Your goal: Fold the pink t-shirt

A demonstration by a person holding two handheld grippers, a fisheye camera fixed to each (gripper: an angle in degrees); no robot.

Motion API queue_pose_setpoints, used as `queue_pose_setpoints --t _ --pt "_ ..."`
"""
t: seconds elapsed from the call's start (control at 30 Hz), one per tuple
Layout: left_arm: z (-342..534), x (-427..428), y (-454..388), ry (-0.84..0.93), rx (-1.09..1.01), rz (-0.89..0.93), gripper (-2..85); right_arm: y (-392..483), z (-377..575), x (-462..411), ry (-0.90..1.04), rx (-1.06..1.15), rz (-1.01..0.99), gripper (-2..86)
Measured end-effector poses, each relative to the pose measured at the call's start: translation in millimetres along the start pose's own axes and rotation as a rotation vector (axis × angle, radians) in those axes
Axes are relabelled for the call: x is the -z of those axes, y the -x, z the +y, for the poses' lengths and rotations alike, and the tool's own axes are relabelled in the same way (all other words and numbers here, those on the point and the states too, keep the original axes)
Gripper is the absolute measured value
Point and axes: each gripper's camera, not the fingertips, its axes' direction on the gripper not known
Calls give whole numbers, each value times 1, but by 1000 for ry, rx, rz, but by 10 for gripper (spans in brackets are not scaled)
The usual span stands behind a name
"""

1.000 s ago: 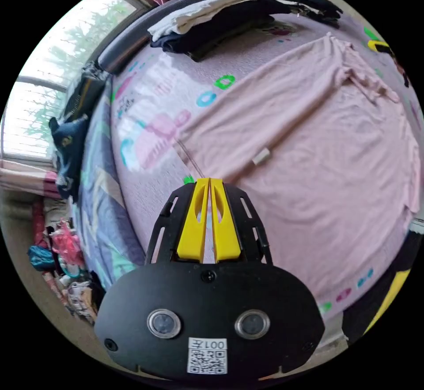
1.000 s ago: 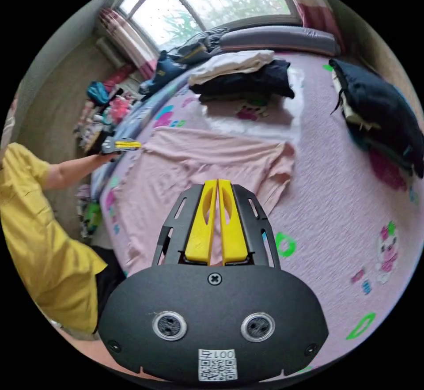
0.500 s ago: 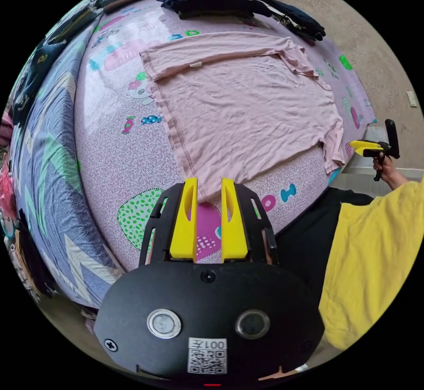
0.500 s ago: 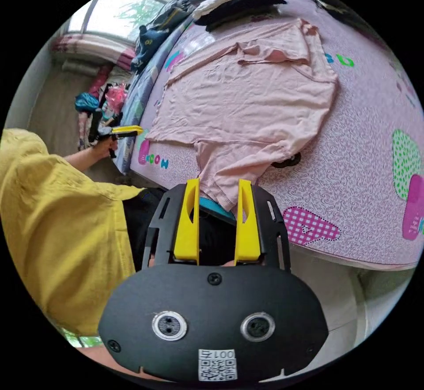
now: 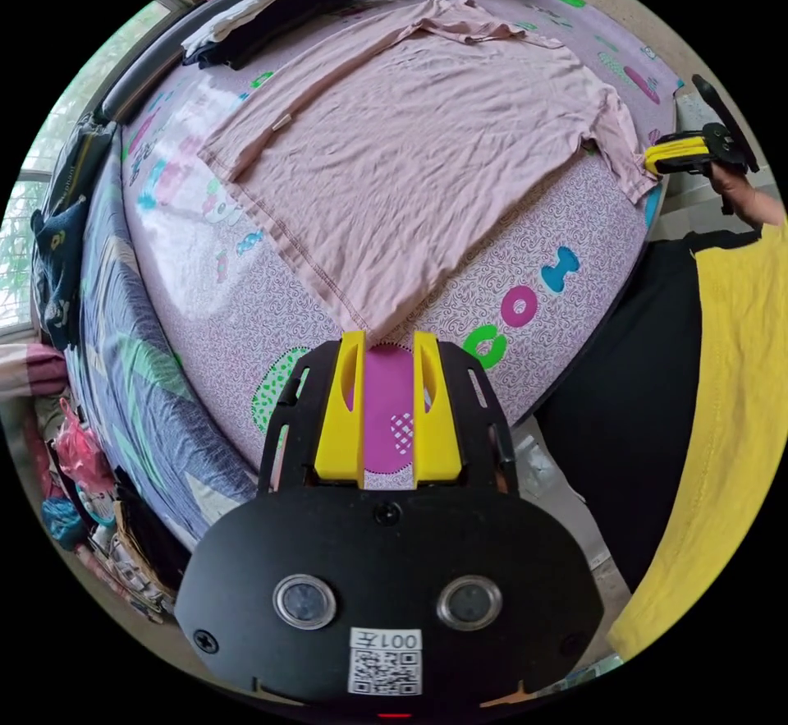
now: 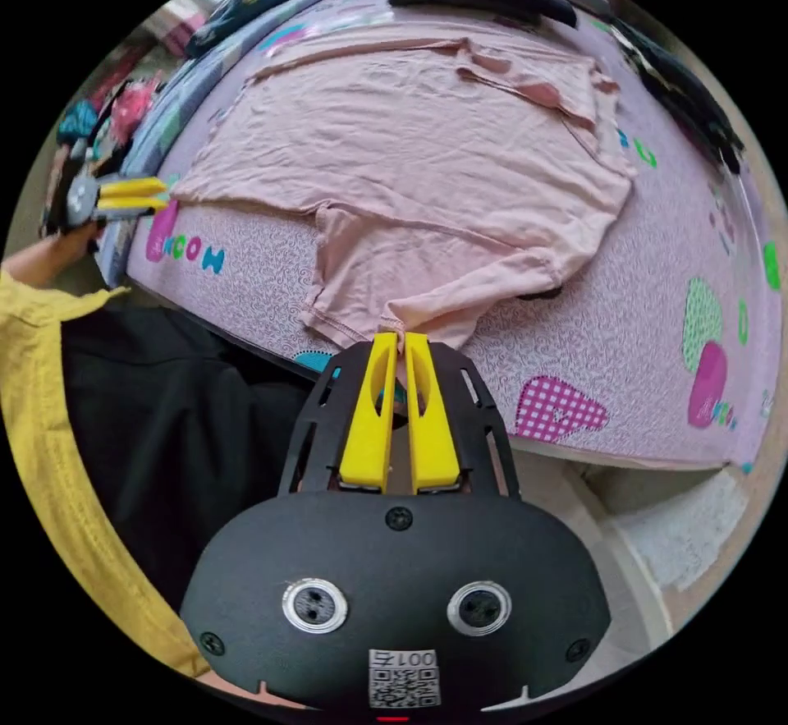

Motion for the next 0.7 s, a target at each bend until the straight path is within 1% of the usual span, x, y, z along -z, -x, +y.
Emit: queue_pose_setpoints --t 0.07,0.1,0.17,0.2,0.27,0.33,0.4,0.43,0.47,0.53,0.63,0.7 --pt "3 0 9 -5 15 26 18 -35 17 14 -51 -188 -101 15" --pt "4 -2 17 0 42 47 6 -45 24 17 -64 -237 -133 15" --pt "5 -6 33 15 130 87 -7 -80 49 25 -126 -377 -277 13" --pt "7 -10 47 18 204 150 -11 -87 55 26 -141 -404 -305 13" --pt "13 -15 69 -1 328 280 -11 -111 73 26 -185 -523 -433 11" --pt "24 -26 98 -32 506 483 -13 -121 84 25 -232 -598 -507 11" --pt "33 -37 116 -51 619 624 -15 -126 89 25 -256 -628 -541 11" --pt "41 -41 125 -81 698 671 -16 -127 90 24 -257 -626 -554 11" --pt "44 -44 130 -99 733 701 -16 -127 90 23 -245 -621 -556 10" --pt "58 -58 144 -152 875 858 -15 -129 90 22 -230 -612 -562 10" --pt "74 -72 155 -221 1033 978 -14 -135 93 20 -243 -623 -610 9" --pt "83 -78 159 -246 1121 1007 -12 -140 96 18 -256 -644 -644 9"
